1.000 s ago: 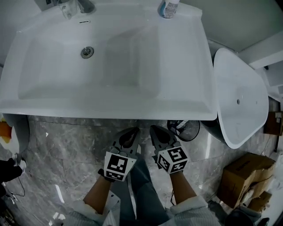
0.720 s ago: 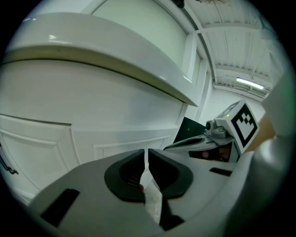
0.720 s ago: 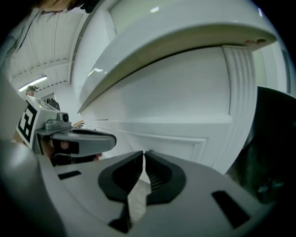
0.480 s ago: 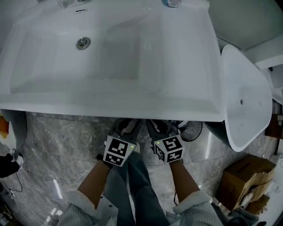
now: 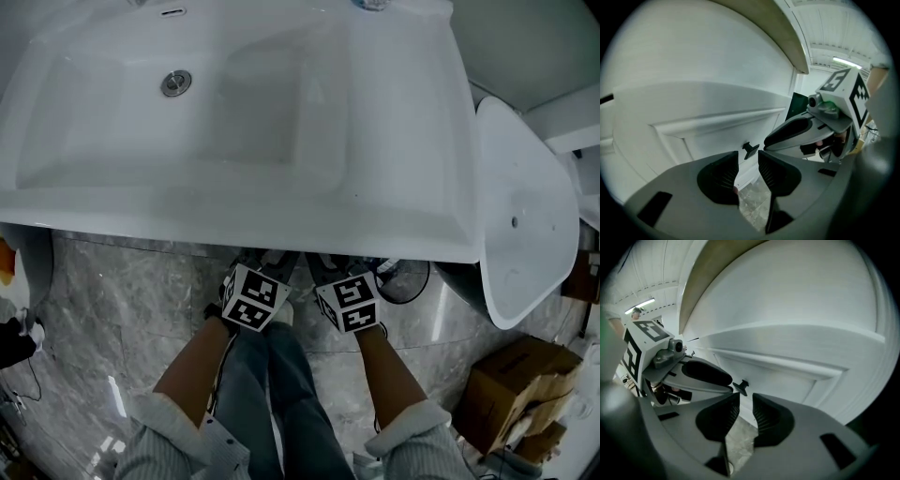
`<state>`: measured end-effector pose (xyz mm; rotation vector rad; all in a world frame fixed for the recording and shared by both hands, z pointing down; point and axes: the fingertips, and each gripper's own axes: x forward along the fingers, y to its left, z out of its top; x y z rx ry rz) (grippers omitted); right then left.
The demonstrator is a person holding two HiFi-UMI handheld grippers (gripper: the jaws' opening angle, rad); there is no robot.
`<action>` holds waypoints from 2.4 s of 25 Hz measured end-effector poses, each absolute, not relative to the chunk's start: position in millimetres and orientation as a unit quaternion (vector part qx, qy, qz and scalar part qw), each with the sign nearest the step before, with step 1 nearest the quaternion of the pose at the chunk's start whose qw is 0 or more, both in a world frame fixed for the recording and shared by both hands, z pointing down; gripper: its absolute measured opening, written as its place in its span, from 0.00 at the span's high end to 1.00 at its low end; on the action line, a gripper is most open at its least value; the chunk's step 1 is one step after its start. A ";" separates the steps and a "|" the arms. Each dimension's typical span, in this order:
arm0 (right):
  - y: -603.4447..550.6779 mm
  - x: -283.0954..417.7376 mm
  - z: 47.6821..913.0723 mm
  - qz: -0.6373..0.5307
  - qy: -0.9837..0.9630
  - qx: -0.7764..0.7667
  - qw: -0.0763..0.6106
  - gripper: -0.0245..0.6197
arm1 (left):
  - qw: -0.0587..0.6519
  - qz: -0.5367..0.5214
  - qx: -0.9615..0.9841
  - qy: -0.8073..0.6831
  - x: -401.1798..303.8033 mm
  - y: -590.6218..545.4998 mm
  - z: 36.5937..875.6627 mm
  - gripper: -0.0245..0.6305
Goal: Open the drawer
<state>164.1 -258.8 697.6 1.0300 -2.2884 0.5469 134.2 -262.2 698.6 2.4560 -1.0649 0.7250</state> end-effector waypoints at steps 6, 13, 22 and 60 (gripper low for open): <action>-265.7 160.5 702.8 0.171 -0.858 0.373 0.309 0.85 | 0.163 0.273 0.875 -0.366 137.8 -271.1 699.7 0.77; -266.5 154.8 703.8 0.085 -0.863 0.337 0.367 0.90 | 0.134 0.297 0.883 -0.338 144.1 -268.4 701.0 0.83; -265.1 145.2 708.5 -0.016 -0.860 0.267 0.433 0.91 | 0.100 0.328 0.889 -0.304 146.8 -267.8 701.3 0.86; -209.0 141.4 707.3 0.056 -0.848 0.288 0.441 0.91 | 0.124 0.353 0.883 -0.284 143.3 -210.5 700.1 0.88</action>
